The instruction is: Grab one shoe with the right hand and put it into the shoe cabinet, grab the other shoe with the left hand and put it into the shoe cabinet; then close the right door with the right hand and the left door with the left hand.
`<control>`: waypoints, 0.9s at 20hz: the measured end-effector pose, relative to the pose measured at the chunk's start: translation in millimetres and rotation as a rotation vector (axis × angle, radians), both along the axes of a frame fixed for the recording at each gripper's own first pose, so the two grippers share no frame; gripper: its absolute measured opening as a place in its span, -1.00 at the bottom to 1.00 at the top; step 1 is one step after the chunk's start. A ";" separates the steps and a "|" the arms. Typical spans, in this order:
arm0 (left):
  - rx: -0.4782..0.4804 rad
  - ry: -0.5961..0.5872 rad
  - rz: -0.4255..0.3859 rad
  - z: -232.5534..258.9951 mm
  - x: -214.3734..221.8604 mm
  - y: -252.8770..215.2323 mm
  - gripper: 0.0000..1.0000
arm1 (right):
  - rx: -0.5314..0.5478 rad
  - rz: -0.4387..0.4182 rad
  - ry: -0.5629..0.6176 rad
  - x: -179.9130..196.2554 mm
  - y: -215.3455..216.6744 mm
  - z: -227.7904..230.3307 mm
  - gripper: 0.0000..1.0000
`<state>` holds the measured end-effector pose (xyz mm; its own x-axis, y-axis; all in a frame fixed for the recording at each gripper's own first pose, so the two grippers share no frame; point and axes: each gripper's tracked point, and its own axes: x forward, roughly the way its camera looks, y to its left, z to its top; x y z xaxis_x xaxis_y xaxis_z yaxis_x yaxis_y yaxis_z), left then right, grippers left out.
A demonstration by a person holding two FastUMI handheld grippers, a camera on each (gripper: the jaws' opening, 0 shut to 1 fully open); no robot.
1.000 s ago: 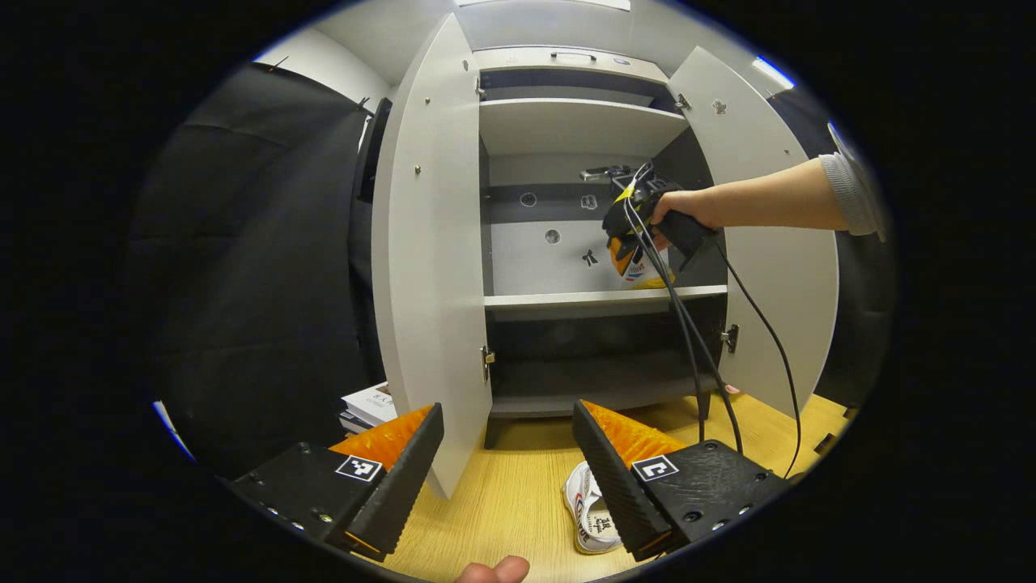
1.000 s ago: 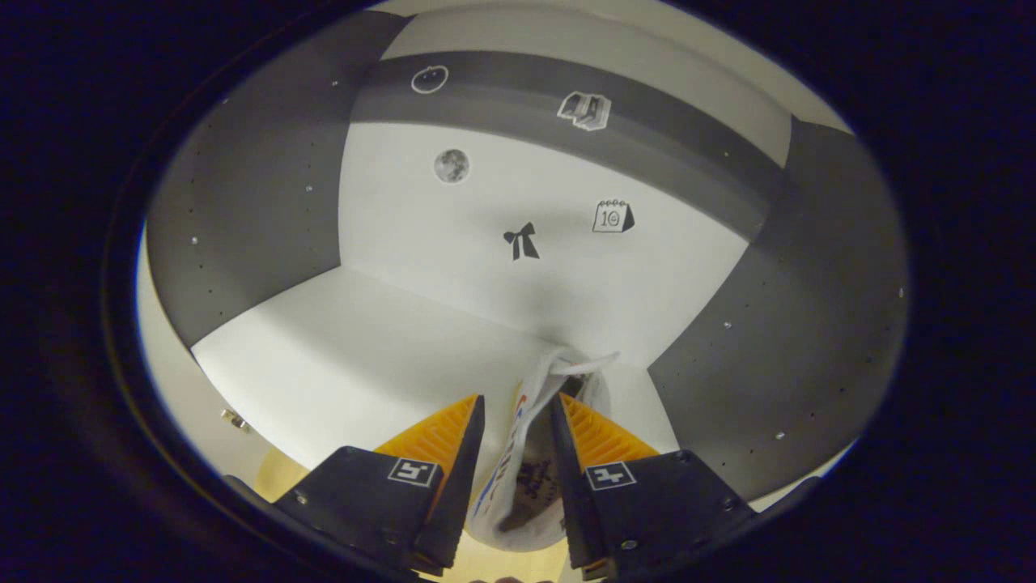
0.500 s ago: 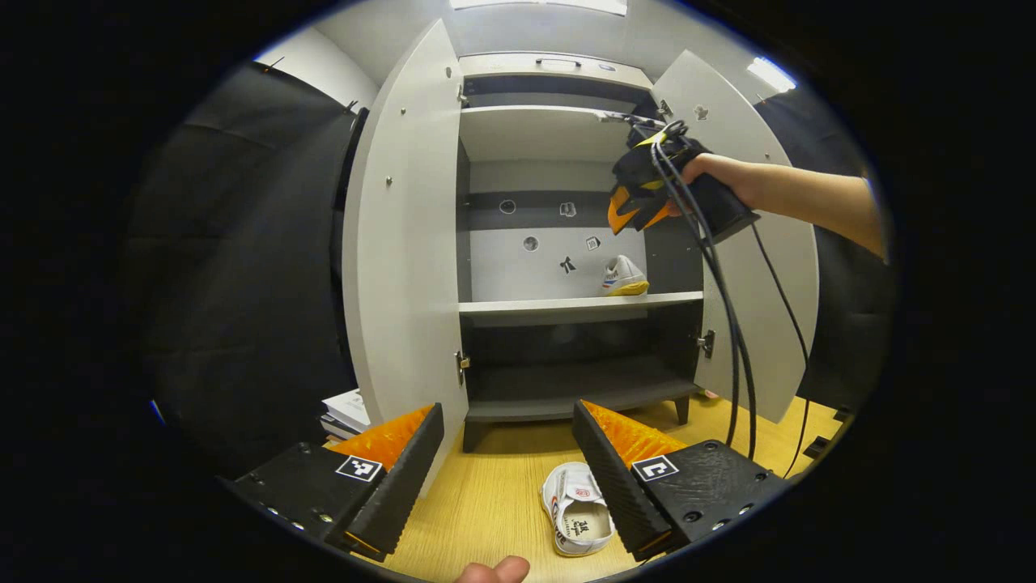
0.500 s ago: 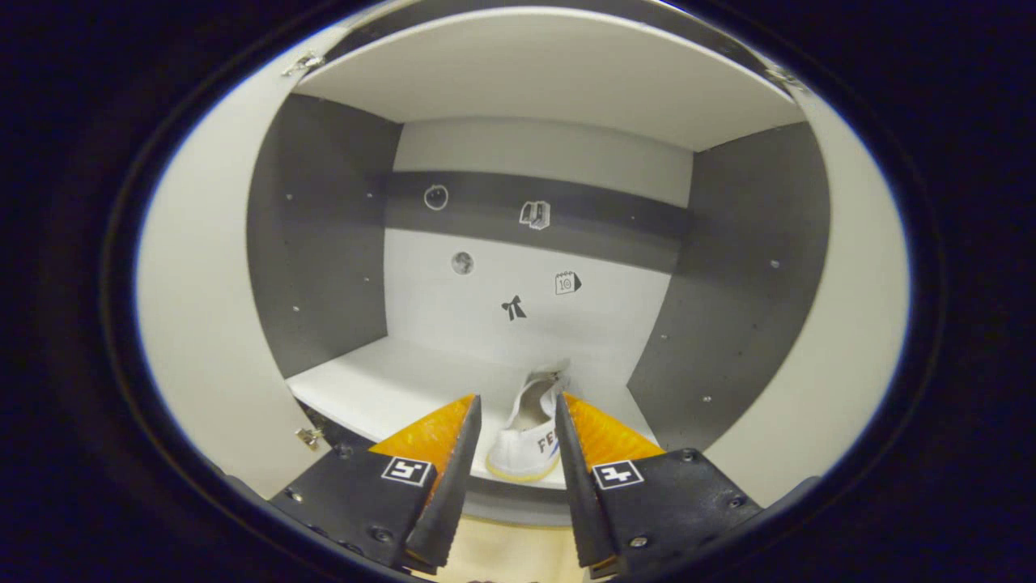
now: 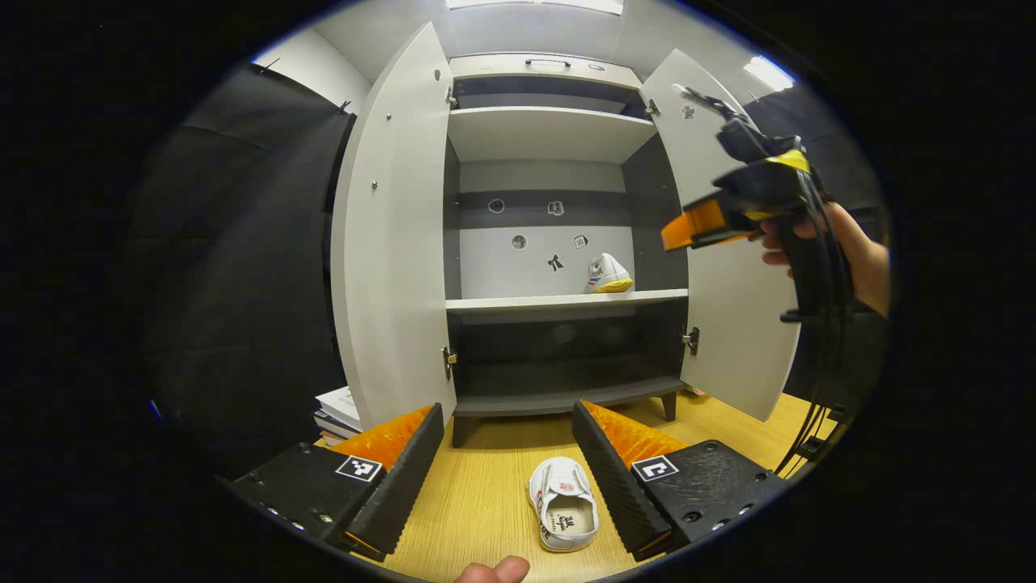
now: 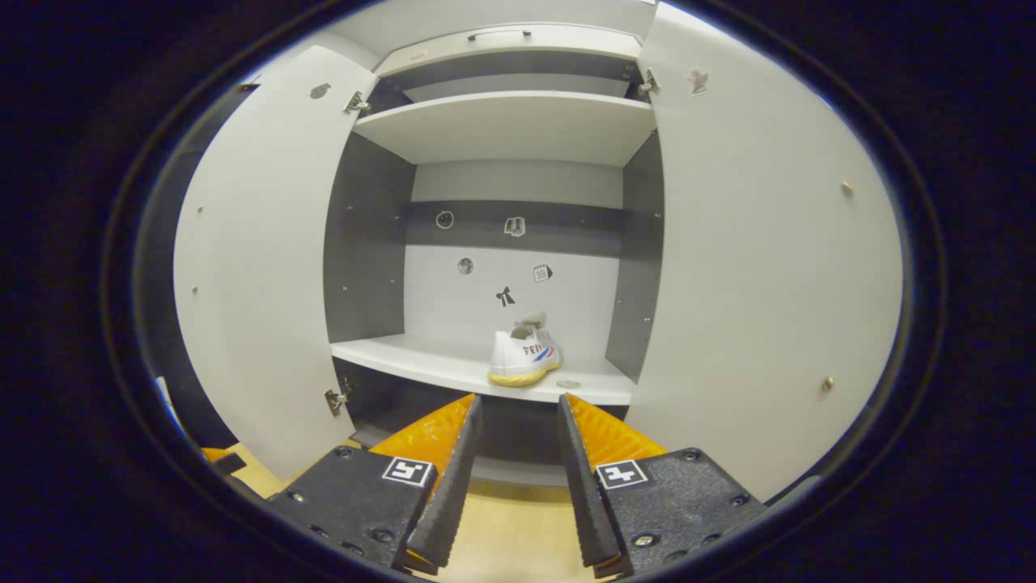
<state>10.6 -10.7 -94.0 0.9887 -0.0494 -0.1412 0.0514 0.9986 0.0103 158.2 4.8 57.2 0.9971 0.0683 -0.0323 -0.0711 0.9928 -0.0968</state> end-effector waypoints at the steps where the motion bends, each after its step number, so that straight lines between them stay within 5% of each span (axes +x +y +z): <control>1: 0.004 0.009 -0.002 -2.9 -1.4 -1.2 0.92 | -0.014 -0.015 -0.014 -9.7 -2.7 -10.2 0.28; 13: -0.001 0.185 -0.035 -72.2 -17.2 -21.2 0.92 | 0.031 -0.053 -0.091 -119.3 -7.7 -99.0 0.24; 18: 0.018 0.276 -0.042 -112.5 -17.4 -18.9 0.93 | 0.112 -0.048 -0.053 -137.9 -9.0 -118.2 0.29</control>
<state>-6.8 -29.6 -206.5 0.9098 -0.0852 -0.4063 0.0965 0.9953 0.0075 20.3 -4.2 -61.1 0.9994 0.0206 0.0260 -0.0210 0.9997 0.0127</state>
